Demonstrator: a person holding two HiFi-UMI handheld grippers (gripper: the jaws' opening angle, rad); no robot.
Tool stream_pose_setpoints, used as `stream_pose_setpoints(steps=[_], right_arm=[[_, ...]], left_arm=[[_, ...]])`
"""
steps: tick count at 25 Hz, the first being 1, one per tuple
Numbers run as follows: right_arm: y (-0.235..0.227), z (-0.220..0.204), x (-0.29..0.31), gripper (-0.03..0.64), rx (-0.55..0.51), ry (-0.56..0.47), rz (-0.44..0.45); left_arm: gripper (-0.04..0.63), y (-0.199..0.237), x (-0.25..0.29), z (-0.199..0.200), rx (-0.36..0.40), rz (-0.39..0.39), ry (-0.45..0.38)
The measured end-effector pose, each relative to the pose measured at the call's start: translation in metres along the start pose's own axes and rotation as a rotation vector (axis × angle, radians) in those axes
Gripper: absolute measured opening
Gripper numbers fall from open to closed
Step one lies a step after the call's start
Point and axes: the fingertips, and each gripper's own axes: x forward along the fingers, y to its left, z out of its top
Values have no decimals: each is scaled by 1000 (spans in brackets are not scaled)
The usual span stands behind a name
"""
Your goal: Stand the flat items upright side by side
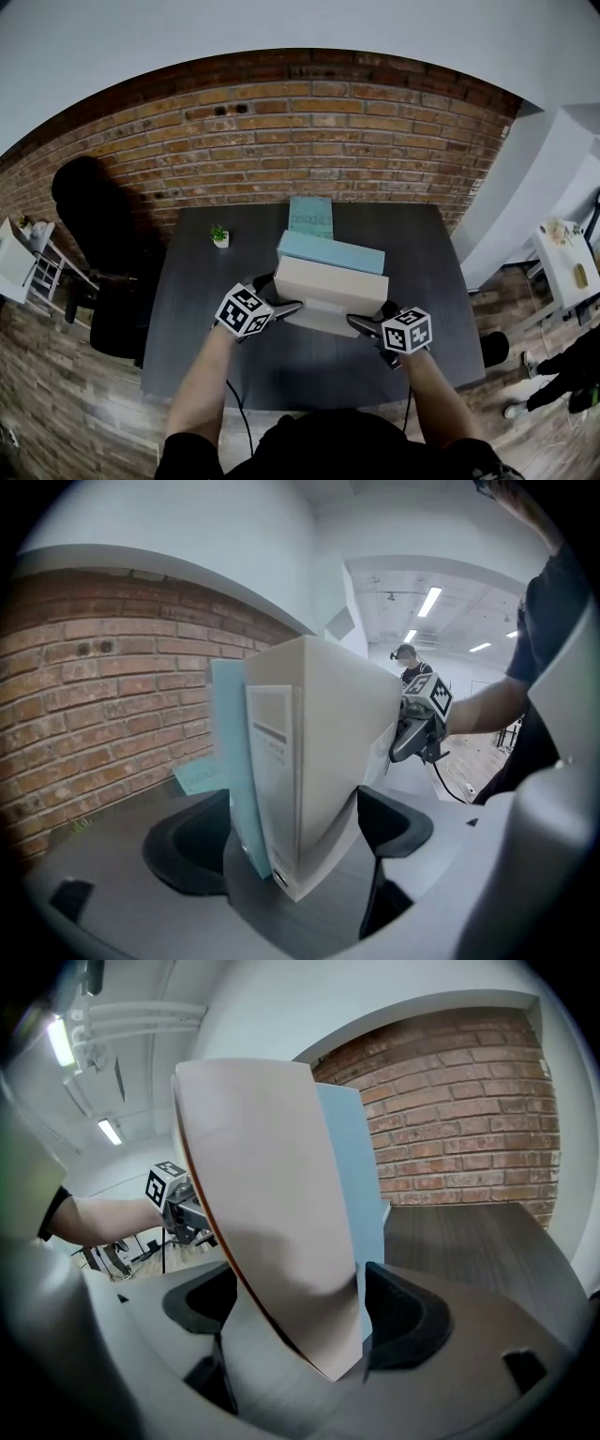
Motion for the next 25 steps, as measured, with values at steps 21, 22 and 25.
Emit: stream_pose_setpoints(steps=[21,22,25], right_arm=[[-2,-45,9,235,83,90,-190],[-4,-46,8,264,91,95,-195],[-5,-42,4,393,67,98,-180]], left_arm=[[457,2,8,0,141,-133,42],[457,2,8,-1,148,-136,46],[457,2,9,0,161,-146,50]])
